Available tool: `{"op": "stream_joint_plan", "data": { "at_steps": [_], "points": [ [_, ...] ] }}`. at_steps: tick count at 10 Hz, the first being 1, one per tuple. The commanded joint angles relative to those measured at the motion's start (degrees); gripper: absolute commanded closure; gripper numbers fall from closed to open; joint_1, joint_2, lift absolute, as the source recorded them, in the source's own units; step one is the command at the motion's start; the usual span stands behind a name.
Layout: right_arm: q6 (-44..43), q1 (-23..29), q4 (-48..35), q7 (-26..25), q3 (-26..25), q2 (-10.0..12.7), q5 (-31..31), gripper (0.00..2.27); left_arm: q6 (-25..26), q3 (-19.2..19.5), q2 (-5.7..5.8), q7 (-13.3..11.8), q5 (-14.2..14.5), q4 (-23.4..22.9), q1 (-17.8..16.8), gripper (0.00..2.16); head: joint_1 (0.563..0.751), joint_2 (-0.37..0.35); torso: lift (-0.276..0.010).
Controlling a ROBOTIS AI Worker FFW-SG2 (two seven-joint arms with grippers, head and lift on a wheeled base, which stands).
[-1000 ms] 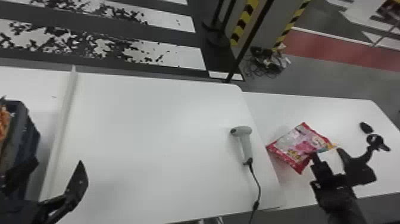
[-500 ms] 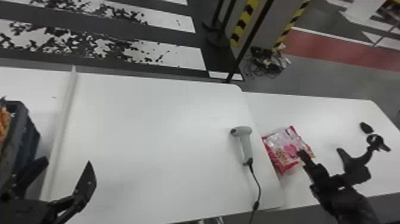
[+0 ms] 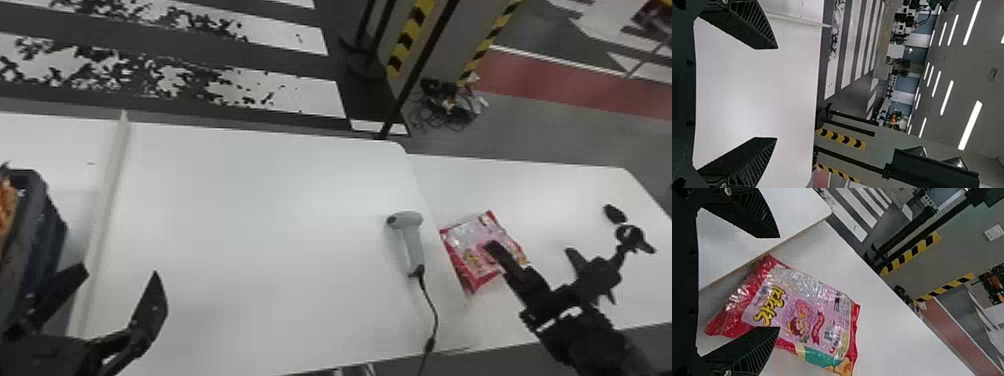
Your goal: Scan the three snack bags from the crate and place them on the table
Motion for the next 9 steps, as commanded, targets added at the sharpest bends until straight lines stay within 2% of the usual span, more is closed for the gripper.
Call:
{"op": "stream_joint_plan", "data": {
  "at_steps": [1,3,6,9],
  "points": [
    [3.78,2.97,-10.96,-0.01,2.82,3.0,3.0,0.06,0.08,-0.24,0.01,-0.02,-0.09,-0.37,0.09,0.03,0.695,-0.35,-0.062],
    [3.78,8.59,-23.88,1.4,7.22,7.22,7.22,0.07,0.26,-0.24,-0.08,-0.63,-0.09,-0.28,0.09,0.03,0.695,-0.35,-0.062],
    [2.19,16.59,-33.72,1.75,15.66,11.09,10.47,0.11,2.36,-1.29,-0.52,-0.55,-0.17,-0.02,-0.88,0.03,0.695,-0.35,-0.062],
    [-6.95,23.53,-39.52,1.75,25.76,11.79,15.92,0.11,2.36,-1.29,-0.52,-0.46,-0.35,0.16,-1.14,0.03,0.695,-0.35,-0.062]
  ]
}}
